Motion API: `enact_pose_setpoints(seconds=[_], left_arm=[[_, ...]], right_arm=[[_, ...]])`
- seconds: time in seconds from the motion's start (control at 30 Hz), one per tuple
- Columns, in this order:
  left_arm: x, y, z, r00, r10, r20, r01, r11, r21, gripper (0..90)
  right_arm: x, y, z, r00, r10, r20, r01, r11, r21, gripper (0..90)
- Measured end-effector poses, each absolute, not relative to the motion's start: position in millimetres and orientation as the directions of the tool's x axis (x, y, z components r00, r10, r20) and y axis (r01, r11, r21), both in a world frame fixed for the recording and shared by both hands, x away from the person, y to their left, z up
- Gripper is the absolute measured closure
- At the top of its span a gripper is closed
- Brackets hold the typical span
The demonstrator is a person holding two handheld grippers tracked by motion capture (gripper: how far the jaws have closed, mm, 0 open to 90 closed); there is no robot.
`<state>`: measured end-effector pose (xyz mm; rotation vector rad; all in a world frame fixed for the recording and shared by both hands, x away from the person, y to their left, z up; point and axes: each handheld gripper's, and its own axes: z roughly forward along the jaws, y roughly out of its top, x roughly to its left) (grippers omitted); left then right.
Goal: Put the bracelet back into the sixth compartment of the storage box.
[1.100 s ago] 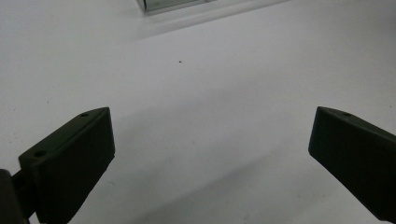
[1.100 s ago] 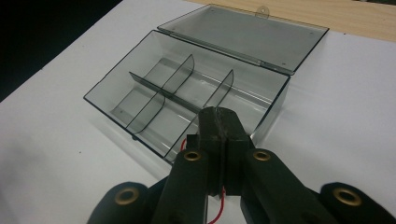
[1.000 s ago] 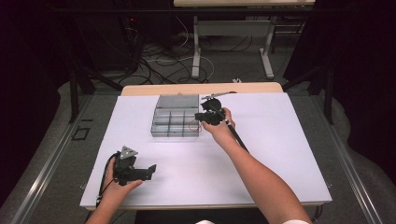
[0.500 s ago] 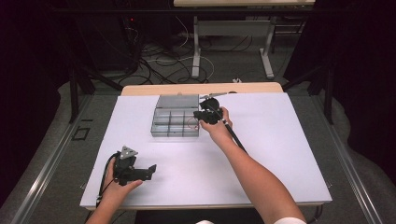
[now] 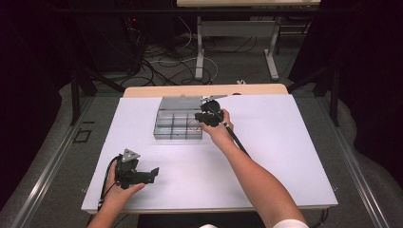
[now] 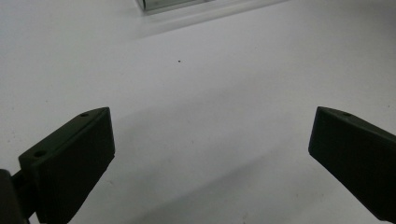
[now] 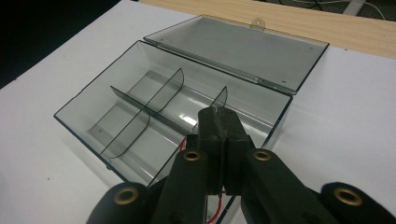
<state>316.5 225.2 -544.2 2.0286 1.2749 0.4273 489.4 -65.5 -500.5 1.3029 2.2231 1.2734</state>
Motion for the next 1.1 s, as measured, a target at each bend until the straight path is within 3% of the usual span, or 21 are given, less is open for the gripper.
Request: enact_pose_setpoints(seconds=[1.1], left_arm=[[316.5, 225.5, -544.3, 0.459, 0.884, -0.087, 0.653, -0.269, 0.708, 0.5]], right_arm=[[492.5, -55.3, -518.2, -0.566, 0.803, 0.184, 0.597, 0.246, 0.764, 89.3]])
